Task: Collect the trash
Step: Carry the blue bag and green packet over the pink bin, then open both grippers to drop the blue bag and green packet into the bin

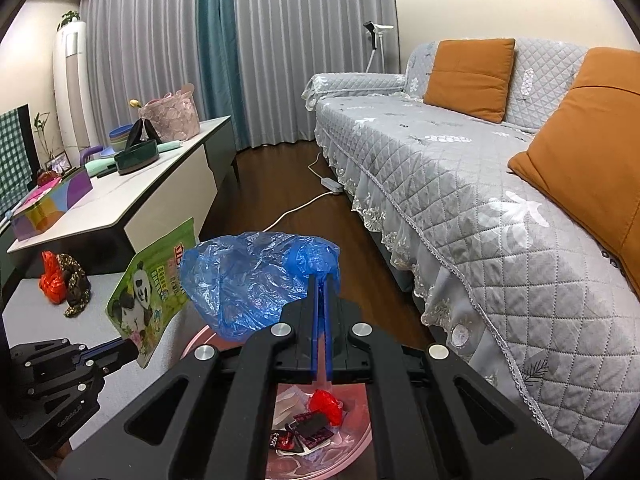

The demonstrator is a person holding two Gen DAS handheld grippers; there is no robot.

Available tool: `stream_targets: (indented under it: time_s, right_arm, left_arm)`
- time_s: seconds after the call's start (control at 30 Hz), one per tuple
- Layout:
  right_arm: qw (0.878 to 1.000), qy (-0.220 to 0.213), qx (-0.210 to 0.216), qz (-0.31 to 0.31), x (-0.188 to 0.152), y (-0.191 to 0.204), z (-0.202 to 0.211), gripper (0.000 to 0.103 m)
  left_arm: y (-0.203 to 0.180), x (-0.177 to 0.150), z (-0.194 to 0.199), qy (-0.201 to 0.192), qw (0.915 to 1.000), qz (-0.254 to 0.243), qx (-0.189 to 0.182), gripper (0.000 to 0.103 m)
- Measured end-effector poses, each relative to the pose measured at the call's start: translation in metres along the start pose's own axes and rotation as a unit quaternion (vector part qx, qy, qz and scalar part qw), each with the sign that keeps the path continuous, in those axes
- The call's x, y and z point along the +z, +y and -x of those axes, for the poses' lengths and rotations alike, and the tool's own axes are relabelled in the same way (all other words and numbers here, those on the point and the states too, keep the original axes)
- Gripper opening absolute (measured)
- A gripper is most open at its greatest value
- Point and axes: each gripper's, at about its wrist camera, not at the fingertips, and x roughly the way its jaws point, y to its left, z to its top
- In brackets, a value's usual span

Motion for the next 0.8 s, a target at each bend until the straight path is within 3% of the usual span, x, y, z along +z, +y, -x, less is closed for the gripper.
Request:
stream_targets:
  time_s: [0.07, 0.1, 0.2, 0.23, 0.57, 0.8]
  right_arm:
    - [1.0, 0.004, 0.001, 0.0, 0.0, 0.0, -0.002, 0.006]
    - [1.0, 0.008, 0.002, 0.001, -0.001, 0.0, -0.003, 0.012]
    - [1.0, 0.004, -0.016, 0.001, -0.001, 0.0, -0.003, 0.057]
    - [1.0, 0.0, -0.019, -0.002, -0.001, -0.001, -0.002, 0.059]
    - [1.0, -0.015, -0.007, 0.005, 0.002, 0.016, 0.004, 0.059]
    - [0.999, -0.028, 0.041, 0.017, 0.005, 0.057, 0.015, 0.059]
  left_arm:
    - [0.0, 0.001, -0.004, 0.006, 1.0, -0.001, -0.007, 0.001]
    - [0.0, 0.001, -0.007, 0.012, 0.9999, -0.001, -0.01, 0.001]
    - [0.002, -0.002, -0.018, 0.036, 0.9993, 0.001, -0.002, 0.018]
    - [0.005, -0.003, -0.017, 0.035, 0.9994, 0.007, 0.0, 0.021]
    - [0.026, -0.009, 0.024, 0.011, 0.9996, 0.018, 0.02, 0.021]
    - [0.074, -0.007, 0.072, -0.019, 0.9978, 0.033, 0.054, 0.021]
